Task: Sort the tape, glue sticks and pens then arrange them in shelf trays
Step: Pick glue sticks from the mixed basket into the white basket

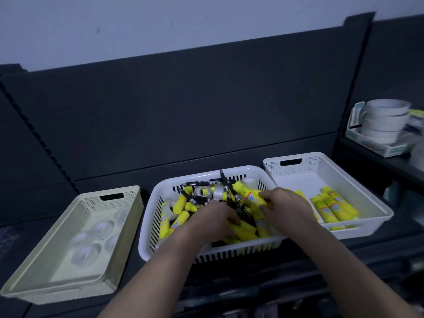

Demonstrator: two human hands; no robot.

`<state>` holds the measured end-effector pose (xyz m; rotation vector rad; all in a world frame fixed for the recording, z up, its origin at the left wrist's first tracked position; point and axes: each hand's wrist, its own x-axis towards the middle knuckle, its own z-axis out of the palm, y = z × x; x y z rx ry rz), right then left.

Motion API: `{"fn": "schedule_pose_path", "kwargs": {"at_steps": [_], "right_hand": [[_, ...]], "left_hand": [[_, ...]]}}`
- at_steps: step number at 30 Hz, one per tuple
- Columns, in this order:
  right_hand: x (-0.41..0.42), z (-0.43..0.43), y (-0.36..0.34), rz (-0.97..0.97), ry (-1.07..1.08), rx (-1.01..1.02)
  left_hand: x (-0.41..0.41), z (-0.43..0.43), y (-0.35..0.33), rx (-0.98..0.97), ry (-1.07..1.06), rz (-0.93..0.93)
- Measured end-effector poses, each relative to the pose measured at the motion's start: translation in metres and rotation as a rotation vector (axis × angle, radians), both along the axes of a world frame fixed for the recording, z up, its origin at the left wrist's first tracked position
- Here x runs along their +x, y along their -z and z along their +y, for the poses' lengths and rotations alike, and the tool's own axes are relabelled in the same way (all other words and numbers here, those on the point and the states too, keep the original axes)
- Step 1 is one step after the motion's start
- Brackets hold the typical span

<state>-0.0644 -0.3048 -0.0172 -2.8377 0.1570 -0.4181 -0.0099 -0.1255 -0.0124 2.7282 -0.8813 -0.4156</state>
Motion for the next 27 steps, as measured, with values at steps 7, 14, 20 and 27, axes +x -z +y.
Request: {"fn": "schedule_pose_path", "kwargs": {"at_steps": [7,14,20,27], "right_hand": [[-0.009,-0.013,-0.001,-0.023,0.119,0.037],[-0.019,-0.075,0.005,0.072,0.357,-0.084],[-0.005,-0.13,0.01,0.22,0.455,-0.148],[0.01,-0.149,0.02,0.218,0.316,-0.079]], "left_hand": [[0.024,0.005,-0.016,-0.303,-0.263,-0.071],[0.008,-0.058,-0.009,-0.404,-0.331,-0.025],[0.008,-0.108,-0.009,-0.556,-0.375,0.092],[0.016,-0.161,-0.011,-0.331,-0.322,-0.099]]}}
